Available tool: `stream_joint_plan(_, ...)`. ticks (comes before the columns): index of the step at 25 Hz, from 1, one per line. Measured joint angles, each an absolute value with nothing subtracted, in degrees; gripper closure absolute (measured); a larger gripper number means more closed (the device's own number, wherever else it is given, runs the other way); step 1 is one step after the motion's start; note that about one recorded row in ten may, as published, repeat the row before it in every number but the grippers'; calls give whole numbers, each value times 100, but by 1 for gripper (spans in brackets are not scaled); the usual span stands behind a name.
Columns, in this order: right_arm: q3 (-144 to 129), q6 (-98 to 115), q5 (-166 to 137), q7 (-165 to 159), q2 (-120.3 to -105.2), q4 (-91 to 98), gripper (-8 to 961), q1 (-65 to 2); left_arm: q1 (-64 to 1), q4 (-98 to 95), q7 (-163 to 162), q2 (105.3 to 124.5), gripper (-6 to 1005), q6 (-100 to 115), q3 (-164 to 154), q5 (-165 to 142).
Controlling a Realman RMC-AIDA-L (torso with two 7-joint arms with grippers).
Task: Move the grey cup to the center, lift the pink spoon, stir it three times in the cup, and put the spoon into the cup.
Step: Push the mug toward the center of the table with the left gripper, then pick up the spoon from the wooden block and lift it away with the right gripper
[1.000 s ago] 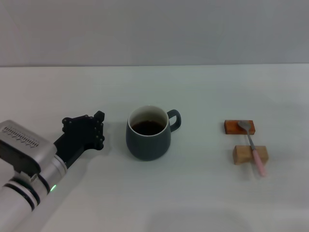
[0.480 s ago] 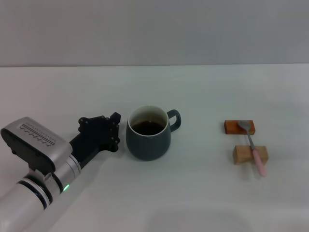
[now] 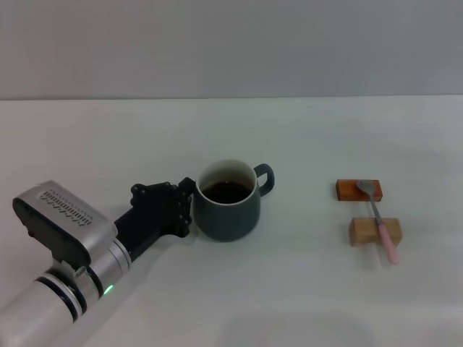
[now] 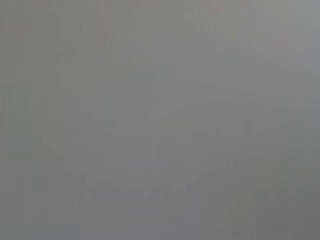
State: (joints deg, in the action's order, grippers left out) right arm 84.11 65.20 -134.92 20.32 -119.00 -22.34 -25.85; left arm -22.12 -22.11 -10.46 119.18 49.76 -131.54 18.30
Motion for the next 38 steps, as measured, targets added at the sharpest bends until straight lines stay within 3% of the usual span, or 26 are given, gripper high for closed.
stream_joint_plan(18, 8010, 6206, -13445, 2031, -11940, -2371, 480, -2549, -2055, -2151, -1047, 11871, 1001, 5057, -12409, 2627)
stream_joint_plan(27, 7466, 5399, -13412, 2079, -11946, -4044, 480, -1359, -2151, -1750, -1028, 11778, 1001, 5676, -9848, 2598)
stream_joint_plan(31, 7330, 5289, -13411, 2086, -11942, -4270, 480, -1139, -2172, -1702, -1026, 11739, 1001, 5826, -9467, 2585)
stream_joint_plan(32, 7203, 5282, -13408, 2092, -11944, -4347, 480, -1035, -2179, -1671, -1083, 11583, 1001, 6039, -9052, 2591)
stream_joint_plan(38, 6519, 5316, -13161, 2097, -11949, -4783, 480, -677, -2234, -1630, -984, 11577, 1001, 6105, -9065, 2584)
